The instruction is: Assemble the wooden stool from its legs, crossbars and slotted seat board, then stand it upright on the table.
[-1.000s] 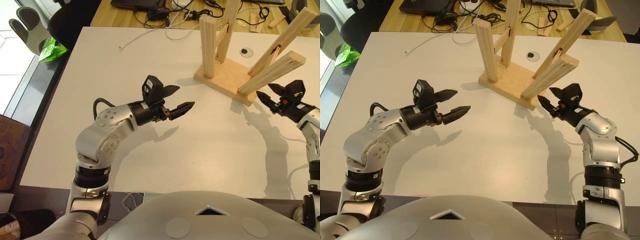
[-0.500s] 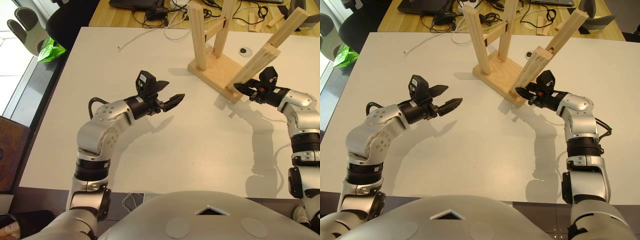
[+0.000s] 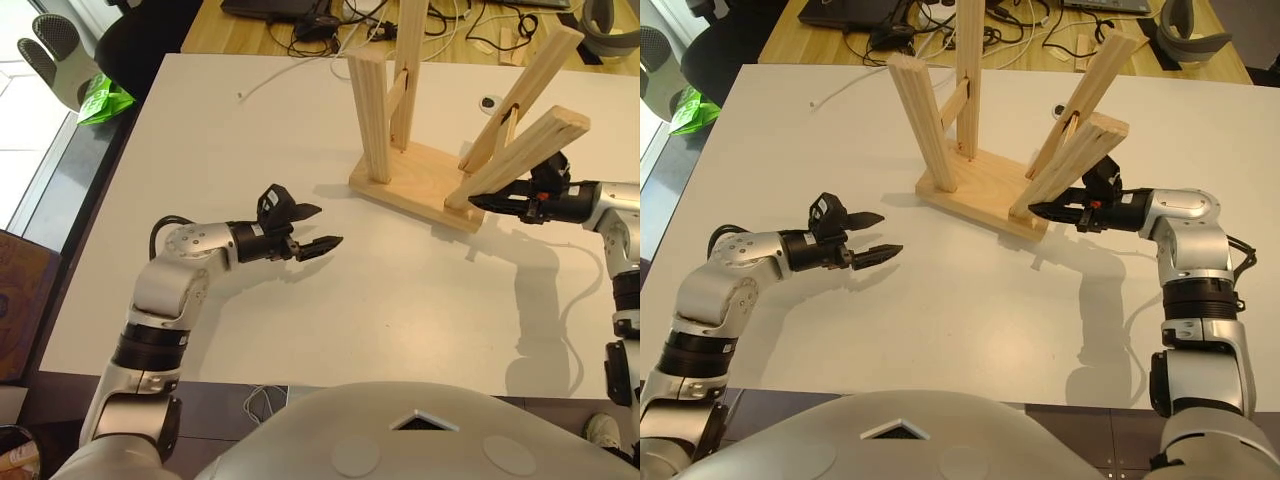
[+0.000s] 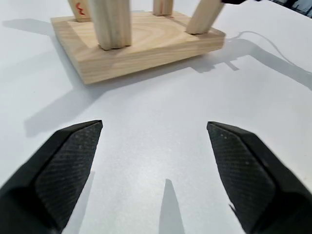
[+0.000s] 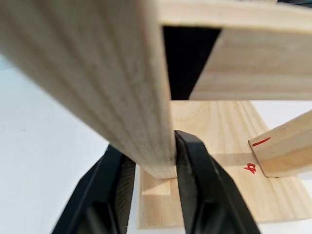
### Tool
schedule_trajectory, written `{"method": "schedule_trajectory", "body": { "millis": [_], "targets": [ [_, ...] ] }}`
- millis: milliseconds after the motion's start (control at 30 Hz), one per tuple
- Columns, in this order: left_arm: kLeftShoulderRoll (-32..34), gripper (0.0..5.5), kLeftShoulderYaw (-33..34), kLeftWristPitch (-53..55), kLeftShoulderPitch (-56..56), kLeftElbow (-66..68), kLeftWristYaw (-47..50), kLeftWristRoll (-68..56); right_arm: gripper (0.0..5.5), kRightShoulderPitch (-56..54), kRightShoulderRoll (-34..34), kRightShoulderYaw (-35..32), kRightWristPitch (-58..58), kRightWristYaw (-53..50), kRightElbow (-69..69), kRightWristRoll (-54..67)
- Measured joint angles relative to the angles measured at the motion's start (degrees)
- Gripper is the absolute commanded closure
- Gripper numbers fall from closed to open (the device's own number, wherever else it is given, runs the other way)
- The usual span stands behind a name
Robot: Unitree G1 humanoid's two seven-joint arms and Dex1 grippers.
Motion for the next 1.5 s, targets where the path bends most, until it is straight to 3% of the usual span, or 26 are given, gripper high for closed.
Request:
{"method": "schedule_trajectory", "body": {
  "millis": [133,267,533,767,1100,1400,1500],
  "targets": [
    [-5.80,1.53,0.18,-8.11,-9.67,16.11,11.11,8.89,4.41,0.30,-0.24,0.26,1.27,0.24,-1.52,0.54],
    [-9.04,1.53,1.12,-14.04,-16.93,21.43,11.50,10.10,4.41,1.22,-0.38,0.37,2.84,1.01,-3.94,1.24],
    [-6.51,1.53,-4.13,-8.22,-11.86,13.62,-4.08,5.77,4.41,2.45,-1.13,0.76,2.49,0.97,-5.27,1.13],
    [-6.30,1.53,-2.34,-9.27,-13.15,18.30,0.31,9.33,4.41,2.61,-1.66,1.75,0.20,0.88,-5.25,0.13],
    [-6.72,1.53,-2.09,-9.55,-12.05,18.20,0.01,9.51,4.41,3.65,-3.98,7.32,-18.95,-5.39,0.67,-11.52],
    [-8.17,1.53,-1.03,-9.55,-11.51,18.16,1.96,10.15,4.41,4.30,-5.38,6.48,-19.73,-6.69,3.67,-13.41],
    [-7.83,1.53,0.80,-9.57,-11.47,18.37,3.00,10.36,4.94,6.67,-7.67,4.78,-17.68,-6.33,3.01,-12.95]
  ]
}}
